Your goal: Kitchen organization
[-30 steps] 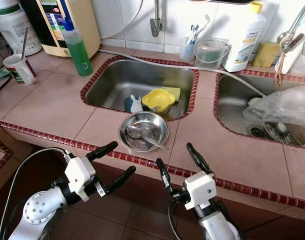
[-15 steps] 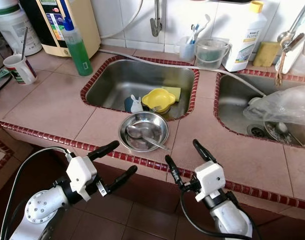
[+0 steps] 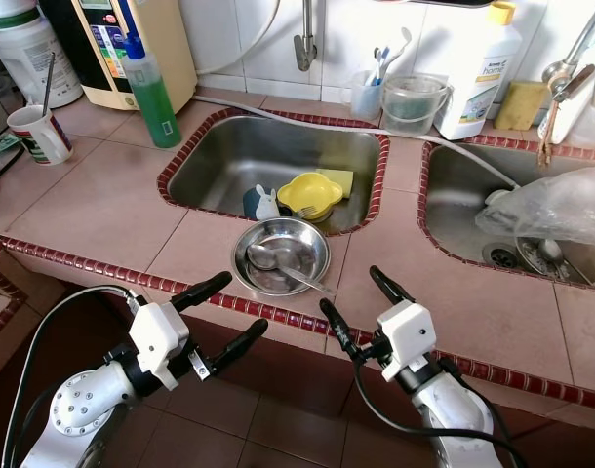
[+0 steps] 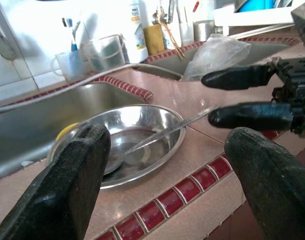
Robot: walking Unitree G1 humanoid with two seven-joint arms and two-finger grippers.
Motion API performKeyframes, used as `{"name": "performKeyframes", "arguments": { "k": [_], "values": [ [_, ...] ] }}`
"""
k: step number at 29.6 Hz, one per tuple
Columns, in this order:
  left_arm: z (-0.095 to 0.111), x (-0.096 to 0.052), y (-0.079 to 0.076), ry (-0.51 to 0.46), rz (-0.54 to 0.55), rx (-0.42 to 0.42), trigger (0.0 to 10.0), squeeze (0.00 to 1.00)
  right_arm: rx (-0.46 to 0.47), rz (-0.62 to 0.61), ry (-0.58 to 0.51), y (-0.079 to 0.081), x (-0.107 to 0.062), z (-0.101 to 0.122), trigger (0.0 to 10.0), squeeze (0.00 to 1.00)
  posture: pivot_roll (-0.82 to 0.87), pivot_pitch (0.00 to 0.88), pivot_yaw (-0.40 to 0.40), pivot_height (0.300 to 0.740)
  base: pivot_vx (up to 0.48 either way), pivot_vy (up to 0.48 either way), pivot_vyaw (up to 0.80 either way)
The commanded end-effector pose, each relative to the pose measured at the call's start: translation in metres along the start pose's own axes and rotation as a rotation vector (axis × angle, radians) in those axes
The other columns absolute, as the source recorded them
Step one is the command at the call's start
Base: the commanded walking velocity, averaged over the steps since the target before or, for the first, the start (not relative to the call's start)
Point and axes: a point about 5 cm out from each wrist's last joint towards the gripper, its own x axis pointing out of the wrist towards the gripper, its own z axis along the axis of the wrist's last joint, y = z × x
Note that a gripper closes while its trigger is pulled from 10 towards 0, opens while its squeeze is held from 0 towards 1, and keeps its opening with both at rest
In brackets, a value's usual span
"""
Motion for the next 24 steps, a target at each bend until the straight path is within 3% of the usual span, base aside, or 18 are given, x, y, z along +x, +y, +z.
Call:
{"name": "performKeyframes", "arguments": {
  "k": [1,4,5,7,8,9,12,13,15,16,19,21,24],
  "values": [
    [0.002,-0.001,0.0,0.003,-0.001,0.012,10.0,0.0,0.005,0.013,-0.001,0.003,0.003,-0.001,10.0,0.0,-0.03,0.109,0.074,0.74,0.0,0.0,0.0],
    [0.002,-0.001,-0.001,0.003,-0.001,0.013,10.0,0.0,0.007,0.014,-0.003,0.002,0.005,-0.002,10.0,0.0,-0.03,0.104,0.072,0.74,0.0,0.0,0.0],
    [0.003,-0.001,-0.001,0.003,-0.002,0.013,10.0,0.0,0.006,0.014,-0.004,0.002,0.005,-0.002,9.5,0.0,-0.02,0.102,0.072,0.74,0.0,0.0,0.0],
    [0.003,-0.001,-0.002,0.003,-0.003,0.013,10.0,0.0,0.005,0.015,-0.007,0.002,0.007,-0.003,9.3,0.0,-0.02,0.102,0.072,0.74,0.0,0.0,0.0],
    [0.003,-0.001,-0.002,0.003,-0.003,0.013,10.0,0.0,0.004,0.016,-0.01,0.002,0.008,-0.002,7.8,0.0,-0.02,0.101,0.07,0.74,0.0,0.0,0.0],
    [0.003,-0.001,-0.002,0.003,-0.003,0.014,10.0,0.0,0.004,0.021,-0.015,0.002,0.009,-0.002,4.6,0.0,-0.02,0.101,0.07,0.74,0.0,0.0,0.0],
    [0.003,-0.001,-0.001,0.002,-0.003,0.015,10.0,0.0,0.004,0.022,-0.019,0.002,0.011,-0.002,4.2,0.0,-0.02,0.1,0.071,0.74,0.0,0.0,0.0],
    [0.003,-0.001,-0.001,0.001,-0.003,0.015,10.0,0.0,0.006,0.025,-0.021,0.002,0.012,-0.002,1.2,0.0,-0.02,0.098,0.071,0.74,0.0,0.0,0.0],
    [0.004,-0.001,-0.002,0.001,-0.004,0.016,10.0,0.0,0.006,0.027,-0.023,0.002,0.013,-0.002,1.5,0.0,-0.02,0.097,0.071,0.74,0.0,0.0,0.0],
    [0.004,-0.001,-0.002,0.001,-0.004,0.017,10.0,0.0,0.007,0.03,-0.026,0.003,0.015,-0.002,0.4,0.0,-0.02,0.097,0.071,0.74,0.0,0.0,0.0],
    [0.004,-0.001,-0.002,0.0,-0.002,0.017,10.0,0.0,0.011,0.033,-0.031,0.004,0.017,-0.003,0.7,0.0,-0.01,0.095,0.07,0.74,0.0,0.0,0.0],
    [0.004,-0.001,-0.002,0.0,-0.001,0.018,10.0,0.0,0.013,0.036,-0.033,0.005,0.018,-0.003,0.0,0.0,-0.01,0.096,0.069,0.74,0.0,0.0,0.0],
    [0.005,-0.002,-0.002,0.0,0.003,0.019,10.0,0.0,0.025,0.049,-0.036,0.007,0.02,-0.004,0.0,0.0,0.0,0.097,0.068,0.74,0.0,0.0,0.0]
  ]
}}
